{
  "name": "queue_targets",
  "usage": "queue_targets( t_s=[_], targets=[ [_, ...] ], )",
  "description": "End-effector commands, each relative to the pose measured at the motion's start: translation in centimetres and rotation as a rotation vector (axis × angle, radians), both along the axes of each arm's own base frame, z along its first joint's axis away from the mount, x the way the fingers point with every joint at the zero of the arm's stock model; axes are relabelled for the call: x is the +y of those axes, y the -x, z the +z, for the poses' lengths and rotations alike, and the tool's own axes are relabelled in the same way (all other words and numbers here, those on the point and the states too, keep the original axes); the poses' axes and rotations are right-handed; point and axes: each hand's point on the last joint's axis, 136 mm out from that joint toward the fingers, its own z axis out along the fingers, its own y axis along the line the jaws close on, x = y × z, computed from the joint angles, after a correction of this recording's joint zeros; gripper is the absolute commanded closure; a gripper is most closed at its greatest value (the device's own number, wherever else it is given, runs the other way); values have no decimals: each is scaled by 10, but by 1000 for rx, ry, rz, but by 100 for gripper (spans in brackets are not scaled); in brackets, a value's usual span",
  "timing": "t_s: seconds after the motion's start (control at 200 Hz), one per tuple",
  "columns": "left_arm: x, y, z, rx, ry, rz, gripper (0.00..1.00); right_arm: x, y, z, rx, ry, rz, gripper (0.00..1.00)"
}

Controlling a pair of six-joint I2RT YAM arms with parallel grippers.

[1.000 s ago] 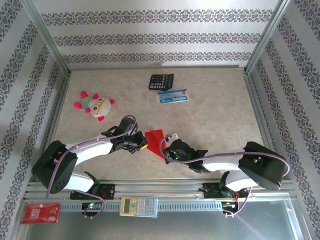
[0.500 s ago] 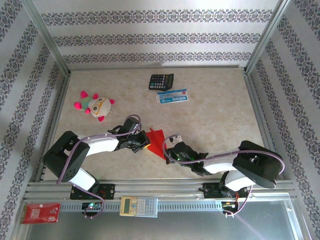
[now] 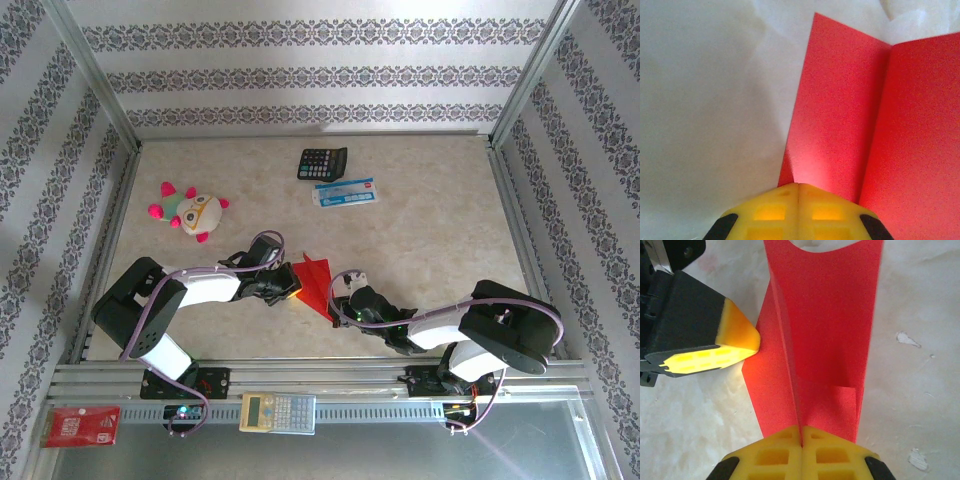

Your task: Fold a paper plane with a square sheet of paper (pick it up from the middle)

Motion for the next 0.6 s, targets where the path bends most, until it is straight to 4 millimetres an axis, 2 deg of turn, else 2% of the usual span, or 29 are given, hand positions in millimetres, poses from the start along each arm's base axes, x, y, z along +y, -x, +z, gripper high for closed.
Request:
queue_targets(
  t_s=[0.0,0.34,0.595],
  targets=[
    [2,3,-10,-15,-37,-26,97,-6,-5,-3,6,-19,-50,100],
    [7,6,-14,-9,-55,-21,97,-11,-3,-17,58,-36,-96,100],
    [9,6,-13,-12,-66,-22,97,-9,-4,-14,57,-54,-89,100]
  ],
)
